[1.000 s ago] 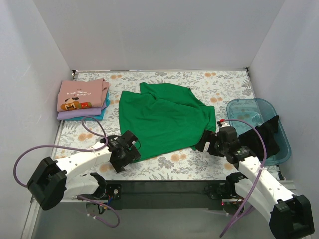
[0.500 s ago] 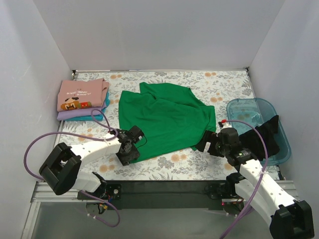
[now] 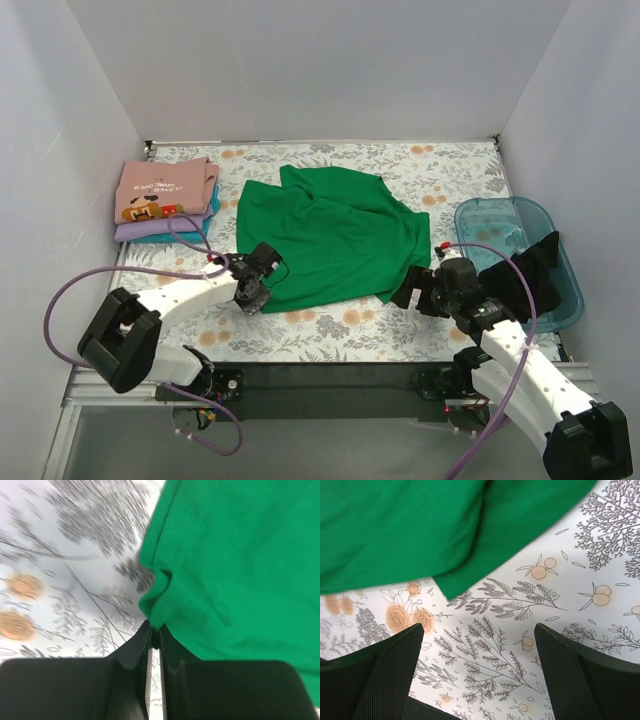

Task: Fold and stack the t-shirts
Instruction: Flatten the tshirt out

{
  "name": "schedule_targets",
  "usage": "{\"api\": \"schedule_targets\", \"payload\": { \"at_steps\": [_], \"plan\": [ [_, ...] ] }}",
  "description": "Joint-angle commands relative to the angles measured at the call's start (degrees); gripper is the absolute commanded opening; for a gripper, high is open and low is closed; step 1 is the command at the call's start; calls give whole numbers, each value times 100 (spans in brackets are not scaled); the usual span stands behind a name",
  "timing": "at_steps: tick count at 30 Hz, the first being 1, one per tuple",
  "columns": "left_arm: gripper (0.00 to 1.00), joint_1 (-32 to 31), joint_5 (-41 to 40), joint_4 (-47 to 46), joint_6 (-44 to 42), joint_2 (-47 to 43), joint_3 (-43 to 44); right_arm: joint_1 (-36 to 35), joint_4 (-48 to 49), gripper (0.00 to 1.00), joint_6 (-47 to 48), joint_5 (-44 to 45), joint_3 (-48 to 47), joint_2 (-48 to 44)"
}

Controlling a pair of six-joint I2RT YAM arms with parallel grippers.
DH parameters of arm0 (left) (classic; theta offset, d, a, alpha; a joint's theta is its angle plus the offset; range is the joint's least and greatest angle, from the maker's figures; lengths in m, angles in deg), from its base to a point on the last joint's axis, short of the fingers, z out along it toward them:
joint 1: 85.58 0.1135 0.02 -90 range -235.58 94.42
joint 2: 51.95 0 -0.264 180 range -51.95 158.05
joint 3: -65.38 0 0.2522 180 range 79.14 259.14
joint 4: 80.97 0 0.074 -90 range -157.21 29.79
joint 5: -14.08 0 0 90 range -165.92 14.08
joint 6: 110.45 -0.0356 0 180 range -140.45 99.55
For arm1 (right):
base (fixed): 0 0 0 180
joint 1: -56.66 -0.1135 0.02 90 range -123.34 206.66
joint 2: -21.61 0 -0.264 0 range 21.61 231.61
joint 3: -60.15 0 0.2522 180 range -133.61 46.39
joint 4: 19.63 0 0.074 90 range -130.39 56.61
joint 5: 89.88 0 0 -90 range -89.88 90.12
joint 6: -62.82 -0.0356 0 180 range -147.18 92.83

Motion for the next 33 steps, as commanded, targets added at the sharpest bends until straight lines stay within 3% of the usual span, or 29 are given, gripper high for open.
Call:
{"api": "schedule_targets", "payload": {
  "at_steps": [1, 7, 12, 16, 19, 28, 33],
  "plan": [
    [0, 554, -744, 113, 548, -870, -34, -425, -202, 98, 149, 256, -250, 147],
    [0, 1153, -982, 429, 169, -1644, 282, -1120, -396, 99, 44, 994, -619, 499],
    [0, 1198, -719, 237, 20, -1733, 361, -2131, -352, 98, -396, 1847, -962, 1026],
    [0, 1206, -577, 149, -42, -1610, 379, -3219, -247, 98, -686, 2759, -1427, 1868],
    [0, 1206, -525, 96, -77, -1522, 387, -3634, -185, 98, -660, 3279, -1902, 2588],
    [0, 1224, -577, 131, -130, -1680, 326, -3688, 34, 75, -440, 3193, -2474, 4076],
    [0, 1250, -560, 139, -130, -1689, 300, -3680, 342, 71, -352, 3281, -2439, 4358]
  ]
}}
